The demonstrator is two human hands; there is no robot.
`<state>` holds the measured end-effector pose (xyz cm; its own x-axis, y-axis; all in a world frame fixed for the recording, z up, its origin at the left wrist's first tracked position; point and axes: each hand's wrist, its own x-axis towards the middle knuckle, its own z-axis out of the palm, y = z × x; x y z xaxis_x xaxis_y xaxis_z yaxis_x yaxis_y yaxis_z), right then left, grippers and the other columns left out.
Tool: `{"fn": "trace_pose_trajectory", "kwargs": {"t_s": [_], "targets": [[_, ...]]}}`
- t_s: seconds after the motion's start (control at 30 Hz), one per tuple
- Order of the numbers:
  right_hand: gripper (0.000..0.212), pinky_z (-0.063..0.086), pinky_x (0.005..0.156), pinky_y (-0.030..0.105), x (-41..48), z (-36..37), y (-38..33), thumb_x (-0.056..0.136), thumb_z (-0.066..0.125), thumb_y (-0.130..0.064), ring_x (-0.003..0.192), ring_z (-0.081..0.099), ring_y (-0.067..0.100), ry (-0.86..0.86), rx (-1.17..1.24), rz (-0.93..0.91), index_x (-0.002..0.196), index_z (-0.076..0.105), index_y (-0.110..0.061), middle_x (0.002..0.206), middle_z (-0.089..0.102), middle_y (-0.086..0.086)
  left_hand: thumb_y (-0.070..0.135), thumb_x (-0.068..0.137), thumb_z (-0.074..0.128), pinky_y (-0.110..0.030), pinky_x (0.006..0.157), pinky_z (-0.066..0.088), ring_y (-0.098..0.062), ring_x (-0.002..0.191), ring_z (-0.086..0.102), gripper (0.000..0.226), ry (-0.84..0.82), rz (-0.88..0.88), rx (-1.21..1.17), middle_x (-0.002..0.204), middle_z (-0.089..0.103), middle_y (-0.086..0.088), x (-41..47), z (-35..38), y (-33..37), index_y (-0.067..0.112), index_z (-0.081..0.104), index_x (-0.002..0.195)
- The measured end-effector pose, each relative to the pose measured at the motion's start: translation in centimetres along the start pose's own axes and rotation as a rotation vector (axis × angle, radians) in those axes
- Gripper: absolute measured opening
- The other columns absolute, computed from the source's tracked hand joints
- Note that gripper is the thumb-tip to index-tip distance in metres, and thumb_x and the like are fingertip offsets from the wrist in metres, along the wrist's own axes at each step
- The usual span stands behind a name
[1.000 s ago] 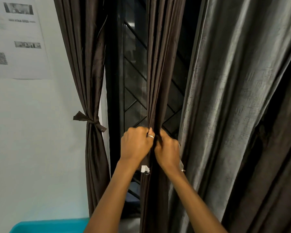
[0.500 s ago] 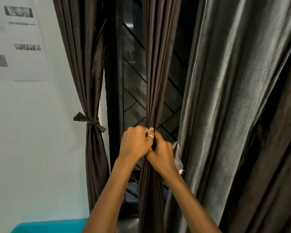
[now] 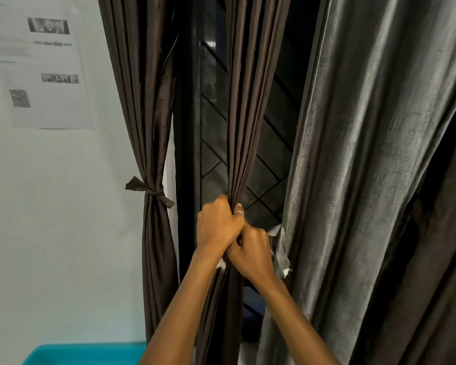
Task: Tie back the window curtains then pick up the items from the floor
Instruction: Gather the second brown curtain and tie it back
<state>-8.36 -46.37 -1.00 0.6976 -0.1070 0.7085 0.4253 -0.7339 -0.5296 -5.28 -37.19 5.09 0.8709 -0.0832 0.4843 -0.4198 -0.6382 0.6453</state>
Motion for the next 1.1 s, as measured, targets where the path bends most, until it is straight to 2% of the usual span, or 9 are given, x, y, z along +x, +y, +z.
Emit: {"fn": "trace_pose_trajectory", "kwargs": {"t_s": [0.13, 0.23, 0.33, 0.43, 0.57, 0.63, 0.73, 0.93, 1.1], "targets": [[0.039, 0.058, 0.084, 0.023, 0.2, -2.0, 0.4, 0.097, 0.053, -0.004, 0.094, 0.071, 0.002, -0.023, 0.276, 0.158, 0.126, 0.07, -0.025, 0.103, 0.076, -0.01, 0.033, 0.099, 0.054, -0.03, 0.058, 0.046, -0.022, 0.07, 0.062, 0.021, -0.086, 0.037, -0.15, 0.079, 0.064, -0.005, 0.1, -1.4, -1.2, 0.015, 0.055, 0.089], [0.038, 0.052, 0.105, 0.037, 1.9, -3.4, 1.9, 0.094, 0.059, -0.007, 0.114, 0.064, -0.001, 0.068, 0.32, 0.307, 0.127, 0.065, -0.025, 0.12, 0.071, -0.011, 0.032, 0.101, 0.052, -0.022, 0.074, 0.048, -0.008, 0.087, 0.064, 0.016, -0.244, -0.028, -0.418, 0.1, 0.068, 0.006, 0.1, -2.3, -2.0, 0.026, 0.06, 0.114], [0.054, 0.045, 0.112, 0.039, 3.4, -4.6, 2.1, 0.086, 0.058, -0.019, 0.131, 0.052, 0.003, -0.043, 0.407, 0.36, 0.137, 0.052, -0.034, 0.138, 0.059, -0.011, 0.028, 0.101, 0.05, -0.028, 0.097, 0.047, -0.007, 0.11, 0.061, 0.029, -0.315, -0.075, -0.595, 0.116, 0.065, 0.013, -0.1, -2.5, -2.2, 0.032, 0.056, 0.129], [0.06, 0.05, 0.1, 0.026, 4.8, -5.8, 1.7, 0.094, 0.055, -0.004, 0.131, 0.051, 0.002, -0.144, 0.535, 0.312, 0.146, 0.046, -0.033, 0.137, 0.059, -0.011, 0.024, 0.1, 0.051, -0.029, 0.096, 0.049, -0.008, 0.105, 0.065, 0.018, -0.364, -0.117, -0.701, 0.111, 0.068, 0.012, -0.2, -2.8, -2.0, 0.035, 0.06, 0.113], [0.043, 0.055, 0.075, 0.024, 5.9, -6.5, 1.5, 0.099, 0.047, -0.006, 0.091, 0.062, 0.011, -0.264, 0.785, 0.458, 0.131, 0.062, -0.032, 0.101, 0.067, -0.005, 0.021, 0.099, 0.052, -0.025, 0.083, 0.052, -0.01, 0.094, 0.072, 0.016, -0.402, -0.163, -0.788, 0.103, 0.074, 0.003, -0.2, -3.3, -2.0, 0.03, 0.064, 0.104], [0.028, 0.056, 0.081, 0.033, 5.6, -6.2, 2.0, 0.1, 0.056, -0.018, 0.096, 0.058, 0.022, -0.281, 0.94, 0.551, 0.124, 0.069, -0.022, 0.111, 0.067, 0.004, 0.021, 0.099, 0.053, -0.026, 0.084, 0.053, -0.013, 0.096, 0.071, 0.015, -0.412, -0.166, -0.792, 0.106, 0.073, 0.0, -0.1, -3.4, -2.1, 0.028, 0.064, 0.106], [0.034, 0.047, 0.094, 0.044, 5.2, -5.7, 2.6, 0.092, 0.071, -0.023, 0.088, 0.062, 0.021, -0.235, 1.12, 0.625, 0.125, 0.069, -0.014, 0.114, 0.068, 0.01, 0.023, 0.099, 0.054, -0.027, 0.087, 0.054, -0.014, 0.099, 0.071, 0.016, -0.434, -0.181, -0.787, 0.109, 0.073, -0.001, -0.2, -3.5, -2.0, 0.024, 0.064, 0.112], [0.028, 0.059, 0.073, 0.026, 5.9, -6.4, 2.1, 0.091, 0.064, 0.007, 0.083, 0.071, 0.015, -0.072, 1.071, 0.602, 0.114, 0.07, -0.008, 0.095, 0.074, 0.006, 0.03, 0.099, 0.059, -0.03, 0.096, 0.053, -0.01, 0.101, 0.071, 0.016, -0.446, -0.118, -0.655, 0.109, 0.074, 0.005, 0.4, -3.5, -2.5, 0.025, 0.067, 0.112], [0.023, 0.061, 0.073, 0.024, 4.9, -6.7, 1.3, 0.093, 0.063, 0.008, 0.091, 0.074, 0.016, 0.06, 1.001, 0.577, 0.109, 0.07, -0.008, 0.101, 0.077, 0.009, 0.037, 0.098, 0.06, -0.044, 0.078, 0.054, -0.028, 0.077, 0.063, 0.045, -0.164, -0.06, -0.342, 0.089, 0.059, -0.017, 0.8, -2.2, -3.1, -0.007, 0.058, 0.084]]}}
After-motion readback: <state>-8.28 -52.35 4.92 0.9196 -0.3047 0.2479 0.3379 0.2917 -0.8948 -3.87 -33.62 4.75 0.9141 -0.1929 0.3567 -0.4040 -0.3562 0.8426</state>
